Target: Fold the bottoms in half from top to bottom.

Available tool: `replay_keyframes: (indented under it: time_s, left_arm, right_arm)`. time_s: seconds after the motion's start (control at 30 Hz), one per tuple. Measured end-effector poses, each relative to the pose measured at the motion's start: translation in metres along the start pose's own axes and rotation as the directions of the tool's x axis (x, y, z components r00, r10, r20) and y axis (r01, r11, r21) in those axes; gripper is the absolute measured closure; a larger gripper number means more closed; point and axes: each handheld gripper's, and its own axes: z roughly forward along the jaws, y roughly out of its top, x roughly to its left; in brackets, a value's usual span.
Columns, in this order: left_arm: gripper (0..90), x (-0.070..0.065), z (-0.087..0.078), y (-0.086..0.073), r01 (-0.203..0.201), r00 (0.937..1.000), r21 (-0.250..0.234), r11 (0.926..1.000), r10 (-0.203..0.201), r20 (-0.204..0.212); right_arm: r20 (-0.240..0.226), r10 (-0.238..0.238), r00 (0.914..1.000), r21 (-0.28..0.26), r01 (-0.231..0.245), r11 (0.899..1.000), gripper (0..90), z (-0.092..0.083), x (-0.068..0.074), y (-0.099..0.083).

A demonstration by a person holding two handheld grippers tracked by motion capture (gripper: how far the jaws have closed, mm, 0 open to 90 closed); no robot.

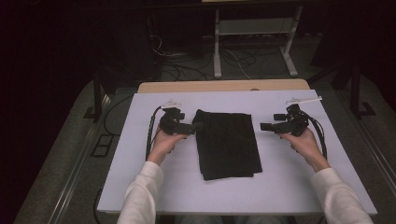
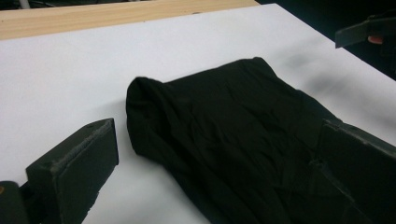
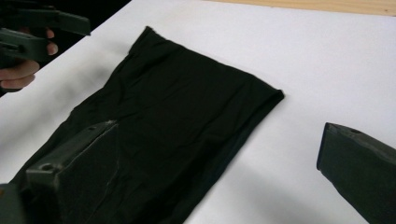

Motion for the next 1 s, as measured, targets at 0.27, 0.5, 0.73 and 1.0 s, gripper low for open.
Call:
replay_keyframes:
  time_s: [0.27, 0.5, 0.73, 1.0]
  left_arm:
    - [0.0, -0.005, -0.012, -0.016, -0.002, 0.9999, -0.01, 0.9999, 0.003, 0.013]
    - [0.0, -0.015, -0.03, -0.029, -0.01, 0.9998, -0.043, 0.999, 0.01, 0.015]
    - [0.0, -0.031, -0.045, -0.047, -0.044, 0.9989, -0.072, 0.9964, 0.045, 0.014]
    - [0.0, -0.04, -0.058, -0.06, -0.065, 0.9976, -0.089, 0.9939, 0.067, 0.015]
  right_arm:
    - [0.005, -0.023, 0.9997, -0.009, 0.023, 1.0, 0.0, -0.011, 0.011, -0.011]
    - [0.02, -0.029, 0.9994, -0.019, 0.029, 0.999, 0.0, -0.022, 0.018, -0.025]
    - [0.03, -0.041, 0.9987, -0.04, 0.042, 0.998, 0.0, -0.032, 0.029, -0.037]
    - [0.026, -0.05, 0.9984, -0.032, 0.051, 0.998, 0.0, -0.041, 0.04, -0.057]
